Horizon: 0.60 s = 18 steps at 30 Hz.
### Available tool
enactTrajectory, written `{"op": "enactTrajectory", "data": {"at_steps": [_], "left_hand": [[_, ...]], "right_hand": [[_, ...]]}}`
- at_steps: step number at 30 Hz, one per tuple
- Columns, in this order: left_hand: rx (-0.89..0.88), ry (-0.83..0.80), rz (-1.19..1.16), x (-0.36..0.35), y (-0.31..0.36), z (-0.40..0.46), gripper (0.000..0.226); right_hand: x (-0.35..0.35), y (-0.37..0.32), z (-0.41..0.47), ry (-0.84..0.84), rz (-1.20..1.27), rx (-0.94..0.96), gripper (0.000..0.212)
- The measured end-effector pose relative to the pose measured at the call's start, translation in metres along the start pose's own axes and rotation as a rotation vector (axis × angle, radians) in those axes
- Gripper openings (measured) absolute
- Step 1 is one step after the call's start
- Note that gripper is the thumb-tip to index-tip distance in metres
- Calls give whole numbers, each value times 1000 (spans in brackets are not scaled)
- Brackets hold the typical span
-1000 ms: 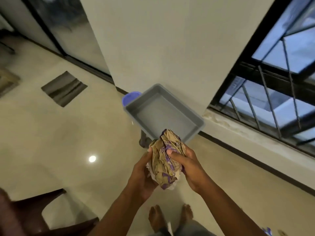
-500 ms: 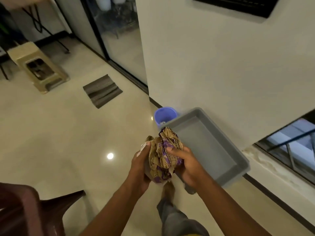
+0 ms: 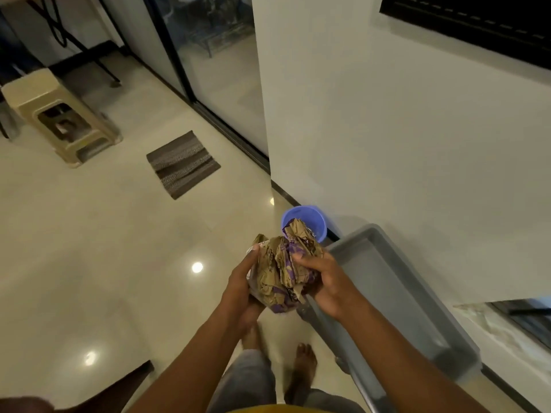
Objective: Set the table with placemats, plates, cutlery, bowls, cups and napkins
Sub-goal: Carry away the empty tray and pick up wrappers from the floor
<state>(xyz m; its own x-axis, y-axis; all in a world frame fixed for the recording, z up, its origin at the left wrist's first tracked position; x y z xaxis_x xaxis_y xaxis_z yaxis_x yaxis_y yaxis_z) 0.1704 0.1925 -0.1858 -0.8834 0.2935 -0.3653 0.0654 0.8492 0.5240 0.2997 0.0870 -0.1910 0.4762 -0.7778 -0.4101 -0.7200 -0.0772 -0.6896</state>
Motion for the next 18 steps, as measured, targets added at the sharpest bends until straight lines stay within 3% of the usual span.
{"op": "enactTrajectory", "data": {"at_steps": [6, 10, 18], "left_hand": [[78, -31, 46, -12, 53, 93, 56], [147, 9, 189, -13, 86, 165, 51], [279, 16, 425, -31, 108, 293, 41]], "right_hand": [[-13, -7, 84, 164, 79, 3, 50], [-19, 1, 150, 317, 120, -17, 40], [-1, 45, 281, 612, 284, -47, 41]]}}
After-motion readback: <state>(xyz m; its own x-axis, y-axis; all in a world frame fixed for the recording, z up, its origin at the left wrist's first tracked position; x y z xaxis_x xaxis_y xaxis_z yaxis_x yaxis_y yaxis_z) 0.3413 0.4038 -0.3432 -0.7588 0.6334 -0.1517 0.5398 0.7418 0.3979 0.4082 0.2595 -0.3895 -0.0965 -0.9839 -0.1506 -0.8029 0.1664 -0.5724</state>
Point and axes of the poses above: each hand's wrist, its own z-axis towards the middle knuckle, its own x-axis out of the back of the hand, y = z × x, the point moved 2 cm from there along z, towards the middle knuckle, and after that the axes turned 9 degrees about y, right-handed, at the moved point
